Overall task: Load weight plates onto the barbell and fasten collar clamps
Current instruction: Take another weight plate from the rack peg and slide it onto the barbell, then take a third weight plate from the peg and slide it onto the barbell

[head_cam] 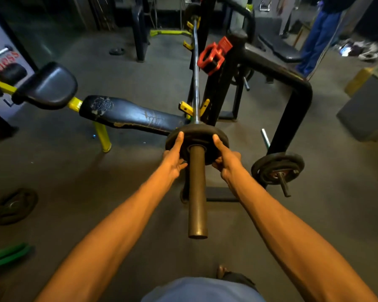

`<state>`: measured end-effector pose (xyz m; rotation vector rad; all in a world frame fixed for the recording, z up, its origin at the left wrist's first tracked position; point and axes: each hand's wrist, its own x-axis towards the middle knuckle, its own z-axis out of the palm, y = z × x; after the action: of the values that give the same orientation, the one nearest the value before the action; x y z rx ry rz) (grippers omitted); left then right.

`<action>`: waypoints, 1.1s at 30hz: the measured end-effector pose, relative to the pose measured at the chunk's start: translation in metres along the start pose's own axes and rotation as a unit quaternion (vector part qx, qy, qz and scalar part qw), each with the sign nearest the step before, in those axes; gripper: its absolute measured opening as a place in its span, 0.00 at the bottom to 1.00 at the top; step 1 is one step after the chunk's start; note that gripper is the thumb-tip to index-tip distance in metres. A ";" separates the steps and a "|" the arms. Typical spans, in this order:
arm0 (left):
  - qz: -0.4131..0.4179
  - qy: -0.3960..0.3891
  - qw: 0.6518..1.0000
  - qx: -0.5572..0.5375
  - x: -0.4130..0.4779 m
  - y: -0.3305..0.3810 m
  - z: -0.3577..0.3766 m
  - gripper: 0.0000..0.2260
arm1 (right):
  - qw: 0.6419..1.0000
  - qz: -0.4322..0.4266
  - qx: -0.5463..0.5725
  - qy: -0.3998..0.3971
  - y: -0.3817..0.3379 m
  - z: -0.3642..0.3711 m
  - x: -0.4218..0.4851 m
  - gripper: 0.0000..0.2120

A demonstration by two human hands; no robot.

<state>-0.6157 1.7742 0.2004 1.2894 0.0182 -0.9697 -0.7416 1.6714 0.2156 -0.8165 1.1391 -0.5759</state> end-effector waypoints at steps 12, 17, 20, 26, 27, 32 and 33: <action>0.022 -0.002 1.000 0.011 0.042 0.018 0.024 0.34 | 1.000 -0.019 -0.018 -0.011 -0.036 0.020 0.046 0.33; 0.206 0.092 0.953 0.202 -0.009 0.000 0.011 0.16 | 0.993 -0.051 -0.105 -0.008 -0.032 -0.031 0.052 0.17; 0.347 0.041 0.880 0.321 -0.031 0.001 0.017 0.12 | 0.987 -0.074 -0.143 -0.012 -0.031 -0.071 0.041 0.16; 0.321 -0.195 0.741 0.557 -0.033 -0.025 0.084 0.18 | 0.953 -0.139 -0.268 0.029 -0.032 -0.146 0.022 0.27; 0.303 -0.218 0.720 0.586 -0.032 -0.034 0.098 0.19 | 0.943 -0.144 -0.297 0.035 -0.033 -0.159 0.024 0.28; 0.227 -0.294 0.665 0.647 -0.009 -0.082 0.176 0.23 | 0.874 -0.174 -0.449 0.060 -0.052 -0.242 0.057 0.24; 0.210 -0.300 0.657 0.658 -0.001 -0.091 0.194 0.23 | 0.858 -0.173 -0.479 0.062 -0.056 -0.263 0.069 0.21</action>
<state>-0.7667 1.6224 0.1935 2.0087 -1.7324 -0.9064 -0.9672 1.5152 0.1720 -1.8977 1.4102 -0.3204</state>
